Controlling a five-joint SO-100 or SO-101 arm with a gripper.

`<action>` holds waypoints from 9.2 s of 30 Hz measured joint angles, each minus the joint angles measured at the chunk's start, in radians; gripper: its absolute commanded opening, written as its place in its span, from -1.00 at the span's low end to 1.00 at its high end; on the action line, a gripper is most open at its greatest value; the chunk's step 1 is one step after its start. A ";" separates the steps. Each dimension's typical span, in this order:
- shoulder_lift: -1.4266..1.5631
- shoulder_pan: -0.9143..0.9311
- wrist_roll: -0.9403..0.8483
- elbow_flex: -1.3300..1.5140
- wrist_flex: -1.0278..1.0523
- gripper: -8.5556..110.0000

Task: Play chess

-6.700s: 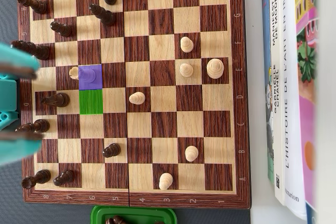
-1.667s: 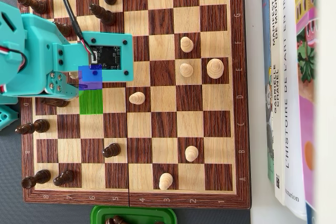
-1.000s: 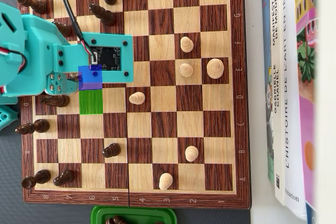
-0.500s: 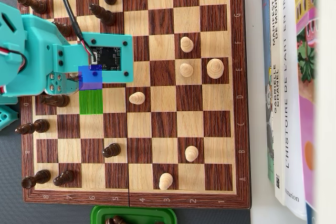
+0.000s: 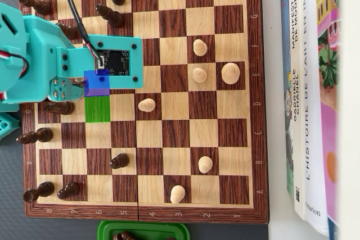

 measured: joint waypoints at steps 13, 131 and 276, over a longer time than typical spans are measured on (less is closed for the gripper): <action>0.103 0.083 -0.055 0.000 0.061 -0.68; 0.440 0.175 -0.173 0.086 -0.006 -0.54; 1.338 0.161 -0.210 0.943 -2.576 -0.54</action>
